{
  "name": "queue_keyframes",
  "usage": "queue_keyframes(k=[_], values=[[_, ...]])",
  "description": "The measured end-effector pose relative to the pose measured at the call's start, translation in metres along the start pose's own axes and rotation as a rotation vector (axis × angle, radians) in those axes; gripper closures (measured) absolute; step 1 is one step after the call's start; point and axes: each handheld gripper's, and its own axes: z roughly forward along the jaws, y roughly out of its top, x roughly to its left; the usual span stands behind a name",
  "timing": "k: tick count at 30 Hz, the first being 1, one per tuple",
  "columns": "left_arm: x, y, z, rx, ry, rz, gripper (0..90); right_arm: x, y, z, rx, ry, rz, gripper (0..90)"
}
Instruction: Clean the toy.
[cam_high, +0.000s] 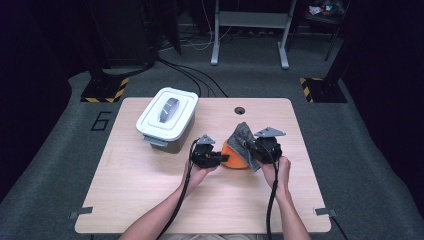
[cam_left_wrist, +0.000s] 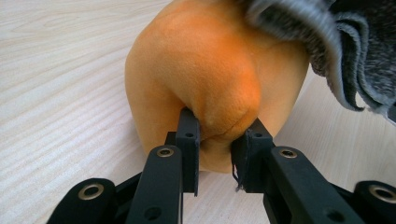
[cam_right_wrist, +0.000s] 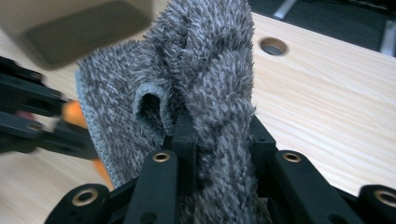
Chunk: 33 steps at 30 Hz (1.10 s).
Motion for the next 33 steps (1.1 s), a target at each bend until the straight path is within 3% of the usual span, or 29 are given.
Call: queue_keyframes(k=[5, 17, 19, 24, 25, 28, 33], values=[[0.0, 0.0, 0.0, 0.0, 0.002, -0.001, 73.9, -0.02, -0.015, 0.003, 0.019, -0.024, 0.058, 71.1], [0.001, -0.001, 0.001, 0.0, -0.002, -0.004, 73.9, -0.037, -0.034, 0.013, 0.061, -0.054, 0.127, 71.2], [0.001, -0.001, 0.001, -0.004, -0.003, -0.005, 73.9, -0.043, -0.037, 0.011, 0.055, -0.032, 0.163, 71.1], [0.005, -0.002, 0.0, -0.001, -0.016, -0.018, 73.8, -0.06, -0.047, 0.003, 0.009, -0.047, 0.258, 71.0], [0.005, -0.002, 0.0, -0.001, -0.016, -0.016, 73.8, -0.061, -0.048, 0.002, 0.001, -0.049, 0.266, 71.0], [0.005, -0.002, 0.0, -0.001, -0.016, -0.015, 73.9, -0.06, -0.049, 0.003, -0.021, 0.005, 0.282, 71.1], [0.005, -0.002, 0.001, 0.006, -0.011, -0.011, 74.0, -0.052, -0.048, 0.015, 0.02, 0.023, 0.265, 71.1]])
